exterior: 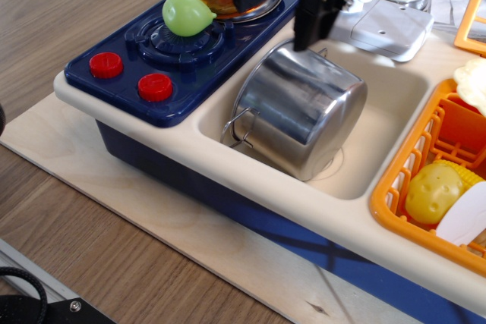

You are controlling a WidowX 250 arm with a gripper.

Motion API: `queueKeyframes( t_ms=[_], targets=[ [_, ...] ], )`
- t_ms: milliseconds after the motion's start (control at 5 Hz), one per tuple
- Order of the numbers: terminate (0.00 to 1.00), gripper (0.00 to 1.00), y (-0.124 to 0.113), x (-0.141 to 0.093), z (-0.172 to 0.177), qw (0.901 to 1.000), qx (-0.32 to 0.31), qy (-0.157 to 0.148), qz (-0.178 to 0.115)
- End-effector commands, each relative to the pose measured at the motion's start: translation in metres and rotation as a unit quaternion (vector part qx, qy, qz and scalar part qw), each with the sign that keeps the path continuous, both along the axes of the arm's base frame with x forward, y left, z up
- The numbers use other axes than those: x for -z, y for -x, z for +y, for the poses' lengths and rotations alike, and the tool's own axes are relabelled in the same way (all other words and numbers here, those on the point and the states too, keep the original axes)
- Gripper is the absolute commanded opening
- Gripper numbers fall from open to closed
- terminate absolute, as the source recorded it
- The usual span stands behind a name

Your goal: Flip pot upright which is in sink

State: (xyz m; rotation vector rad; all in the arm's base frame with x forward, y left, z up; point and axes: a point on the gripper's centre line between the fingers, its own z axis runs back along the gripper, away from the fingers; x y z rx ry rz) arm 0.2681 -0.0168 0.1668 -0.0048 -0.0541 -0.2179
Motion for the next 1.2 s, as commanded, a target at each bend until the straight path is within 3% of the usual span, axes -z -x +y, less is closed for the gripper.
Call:
queueKeyframes(
  t_ms=[0,600,1000],
  targets=[
    [0.0,1.0,-0.012,-0.003,0.009,0.9964,0.0,0.078,-0.032],
    [0.0,1.0,-0.008,0.023,0.005,0.9855,-0.028,0.158,-0.055],
    [0.0,1.0,-0.014,0.023,-0.014,0.9772,-0.05,0.198,-0.059]
  ],
)
